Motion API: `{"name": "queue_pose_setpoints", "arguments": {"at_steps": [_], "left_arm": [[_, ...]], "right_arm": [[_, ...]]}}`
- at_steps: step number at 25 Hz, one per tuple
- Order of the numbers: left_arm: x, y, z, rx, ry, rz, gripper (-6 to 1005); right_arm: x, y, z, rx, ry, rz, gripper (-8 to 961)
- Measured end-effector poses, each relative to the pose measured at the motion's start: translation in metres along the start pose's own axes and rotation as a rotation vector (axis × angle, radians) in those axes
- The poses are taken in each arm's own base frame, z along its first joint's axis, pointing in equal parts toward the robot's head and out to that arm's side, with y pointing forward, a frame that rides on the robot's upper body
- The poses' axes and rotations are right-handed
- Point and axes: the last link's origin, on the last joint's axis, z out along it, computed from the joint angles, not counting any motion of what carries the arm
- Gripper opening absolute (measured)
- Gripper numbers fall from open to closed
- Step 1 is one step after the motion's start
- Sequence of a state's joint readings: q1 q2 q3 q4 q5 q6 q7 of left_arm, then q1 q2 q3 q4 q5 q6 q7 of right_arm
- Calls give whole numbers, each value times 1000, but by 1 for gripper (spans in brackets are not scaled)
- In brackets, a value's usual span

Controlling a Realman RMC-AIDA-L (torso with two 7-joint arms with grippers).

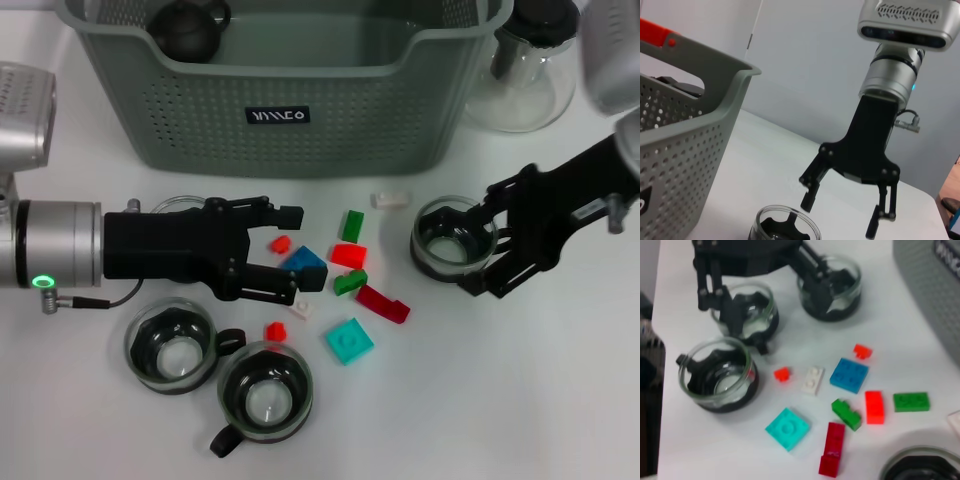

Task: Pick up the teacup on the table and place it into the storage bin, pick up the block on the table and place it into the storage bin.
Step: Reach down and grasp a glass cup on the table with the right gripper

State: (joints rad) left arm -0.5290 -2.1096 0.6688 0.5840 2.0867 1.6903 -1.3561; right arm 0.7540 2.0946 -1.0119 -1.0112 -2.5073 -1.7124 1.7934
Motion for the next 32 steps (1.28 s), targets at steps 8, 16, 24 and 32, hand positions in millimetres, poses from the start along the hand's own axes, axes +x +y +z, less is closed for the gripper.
{"name": "queue_pose_setpoints", "arguments": {"at_steps": [8,16,24,32], "left_arm": [[-3,1,-1,1,2,-11,935],[-5,2,-1,3,11,-23,935],[-5,2,-2,4,11,-24,934],[-5,0,-2,14,7,-24,935]], "right_arm": [[-16,-2,18,34,101,-50,889],[-23,0,34,41,181,-92,879],[-20,-2,45,38,206,-80,869],[-20,-2,51,42,216,-81,785]]}}
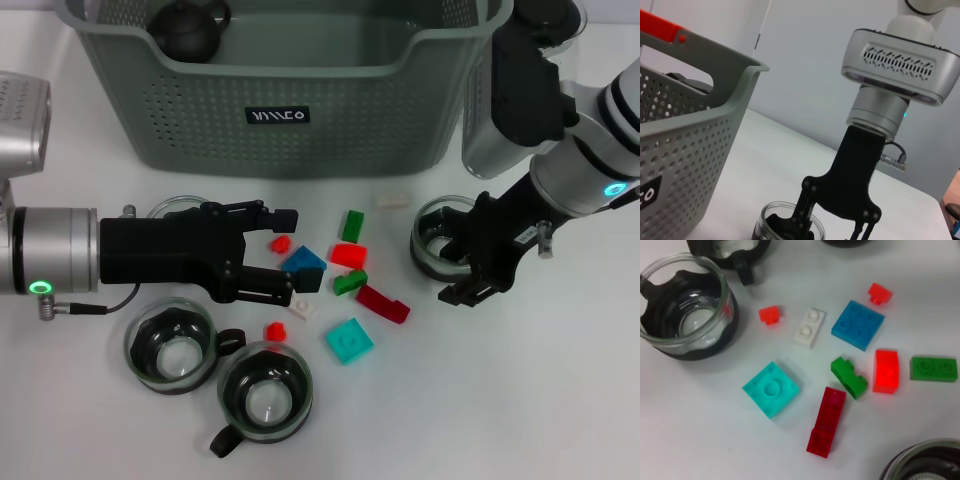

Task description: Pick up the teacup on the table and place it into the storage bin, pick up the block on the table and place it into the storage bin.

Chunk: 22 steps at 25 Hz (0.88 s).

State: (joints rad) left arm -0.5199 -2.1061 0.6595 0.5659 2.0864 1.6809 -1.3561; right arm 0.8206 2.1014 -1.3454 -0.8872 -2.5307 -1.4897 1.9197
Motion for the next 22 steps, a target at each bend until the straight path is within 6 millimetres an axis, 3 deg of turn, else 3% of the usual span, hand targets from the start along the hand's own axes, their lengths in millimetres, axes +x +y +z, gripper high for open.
{"name": "queue_pose_setpoints", "arguments": {"at_steps": [9,18,22], "left_arm": [[-2,0,-1,3,0,-4,934],[-2,0,-1,2,1,-5,934],[-2,1,-1,1,1,-6,934]], "right_arm": [[-1,-1,5,-14,8,15,379],[1,0,3,-21,5,31,147],[-3,3,-9,-45,-24,29,68]]}}
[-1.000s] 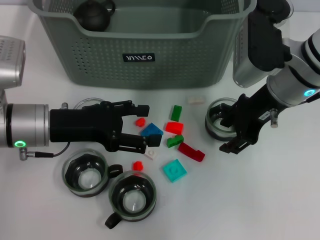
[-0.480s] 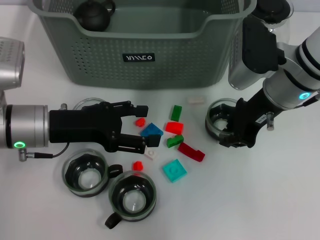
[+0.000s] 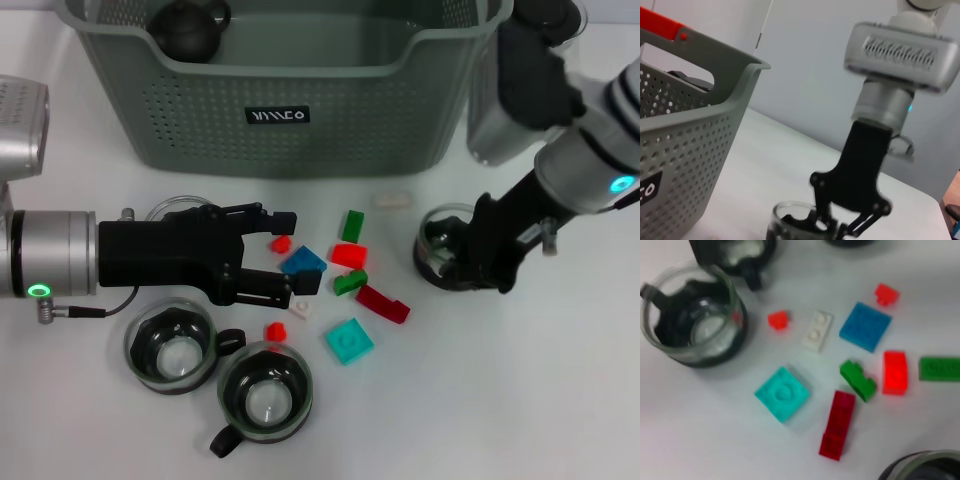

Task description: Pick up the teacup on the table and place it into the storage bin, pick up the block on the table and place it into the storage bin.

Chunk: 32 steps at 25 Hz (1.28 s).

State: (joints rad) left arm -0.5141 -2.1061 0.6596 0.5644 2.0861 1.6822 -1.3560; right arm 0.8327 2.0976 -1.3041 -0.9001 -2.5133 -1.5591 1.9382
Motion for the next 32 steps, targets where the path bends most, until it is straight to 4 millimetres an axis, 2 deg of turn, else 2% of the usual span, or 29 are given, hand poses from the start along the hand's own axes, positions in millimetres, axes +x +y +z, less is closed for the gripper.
{"name": "queue_pose_setpoints", "arguments": {"at_steps": [2,11,16,20,21,22,23,24,25,28,32], "left_arm": [[0,0,0,-3,1,0,934],[0,0,-3,-3,-5,4,935],[-1,0,-3,-5,-10,8,935],[0,0,-2,-7,-11,10,935],[0,0,-2,-7,-10,11,935],[1,0,-2,-8,-9,12,935],[1,0,-2,-8,-8,13,935],[1,0,-1,-9,-8,14,935],[1,0,-1,-9,-8,14,935],[3,-1,-1,-10,-9,18,935],[4,-1,-1,-10,-10,21,934]], "right_arm": [[-8,4,-14,-23,-49,-8,67],[-57,16,-105,-55,-321,-14,63],[-93,12,-146,-42,-423,11,60],[-121,-1,-167,52,-456,59,59],[-124,-6,-169,86,-455,81,59],[-130,-22,-172,171,-446,141,59],[-132,-30,-171,208,-440,165,58],[-132,-30,-171,208,-440,165,58],[-132,-39,-168,247,-423,192,58],[-131,-61,-153,346,-376,239,59],[-136,-83,-119,428,-331,245,59]]}}
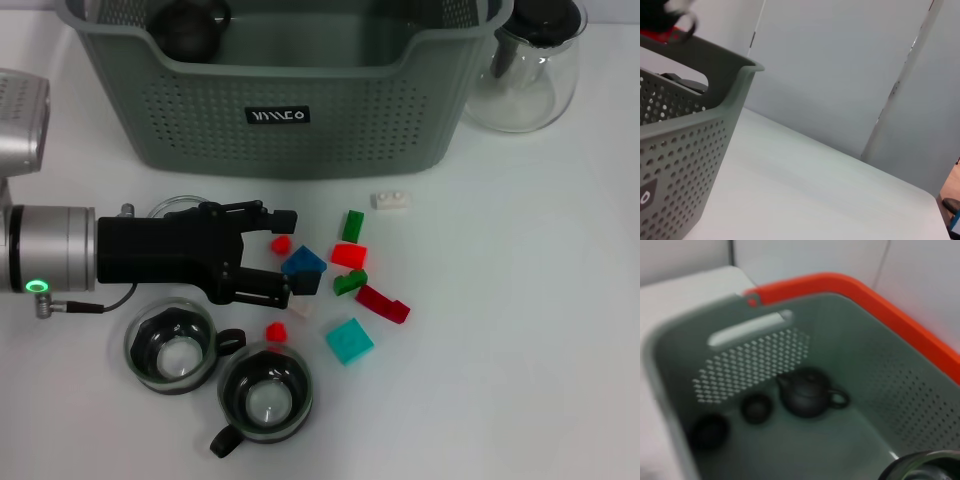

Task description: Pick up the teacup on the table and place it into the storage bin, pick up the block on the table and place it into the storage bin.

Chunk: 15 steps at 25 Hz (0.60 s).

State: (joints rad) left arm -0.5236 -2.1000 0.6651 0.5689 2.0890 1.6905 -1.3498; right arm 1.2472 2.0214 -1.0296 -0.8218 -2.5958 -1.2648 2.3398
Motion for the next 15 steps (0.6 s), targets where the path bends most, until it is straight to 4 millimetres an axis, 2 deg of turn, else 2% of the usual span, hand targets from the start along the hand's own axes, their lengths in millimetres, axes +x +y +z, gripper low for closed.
{"name": "queue_pose_setpoints", "arguments": {"at_steps": [4,10,15], "left_arm": [[1,-1,0,3,4,1,934],[0,-1,0,10,5,0,934],[0,-2,0,11,5,-1,935]], "right_arm": [[5,0,34,63,0,-28,58],[9,7,64,160,-21,-99,57],[19,13,81,217,-6,-167,57]]}}
